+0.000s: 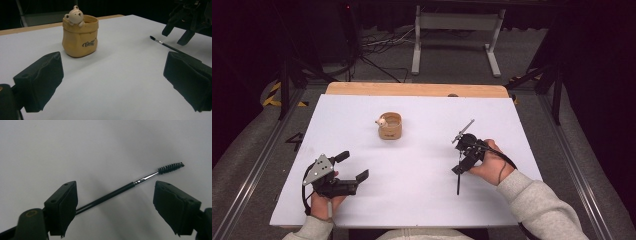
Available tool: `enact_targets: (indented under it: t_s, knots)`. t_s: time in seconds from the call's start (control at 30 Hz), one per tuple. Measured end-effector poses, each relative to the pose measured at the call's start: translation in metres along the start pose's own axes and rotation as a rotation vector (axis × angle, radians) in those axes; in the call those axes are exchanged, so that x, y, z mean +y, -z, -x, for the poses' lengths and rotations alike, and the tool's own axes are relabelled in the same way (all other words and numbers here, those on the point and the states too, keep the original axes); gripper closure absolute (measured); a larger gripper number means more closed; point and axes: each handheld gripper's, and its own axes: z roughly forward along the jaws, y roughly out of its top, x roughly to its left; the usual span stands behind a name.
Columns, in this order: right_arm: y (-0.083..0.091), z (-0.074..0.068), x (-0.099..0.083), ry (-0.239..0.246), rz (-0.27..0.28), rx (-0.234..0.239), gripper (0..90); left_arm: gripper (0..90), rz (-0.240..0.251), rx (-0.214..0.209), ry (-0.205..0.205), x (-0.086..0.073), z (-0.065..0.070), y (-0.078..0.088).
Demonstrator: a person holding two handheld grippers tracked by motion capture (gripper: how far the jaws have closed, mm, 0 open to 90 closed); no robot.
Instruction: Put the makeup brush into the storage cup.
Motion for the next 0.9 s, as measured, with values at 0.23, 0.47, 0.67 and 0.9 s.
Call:
enact_targets:
  t_s: [0.23, 0.47, 0.67, 0.9]
  knots:
    - [-0.005, 0.001, 0.0, -0.009, -0.028, -0.007, 24.0, 3.2, 0.001, 0.0, 0.005, 0.0, -0.001, 0.001]
    - [-0.01, 0.001, -0.001, -0.012, -0.033, -0.025, 27.4, 3.3, 0.006, -0.006, 0.014, 0.0, 0.0, 0.0]
    - [-0.016, -0.002, -0.001, -0.013, -0.049, -0.044, 31.6, 3.4, 0.004, -0.009, 0.02, 0.0, 0.0, 0.0]
    - [-0.018, -0.007, 0.0, 0.0, -0.066, -0.073, 40.9, 3.8, -0.002, -0.004, 0.02, 0.0, 0.0, 0.0]
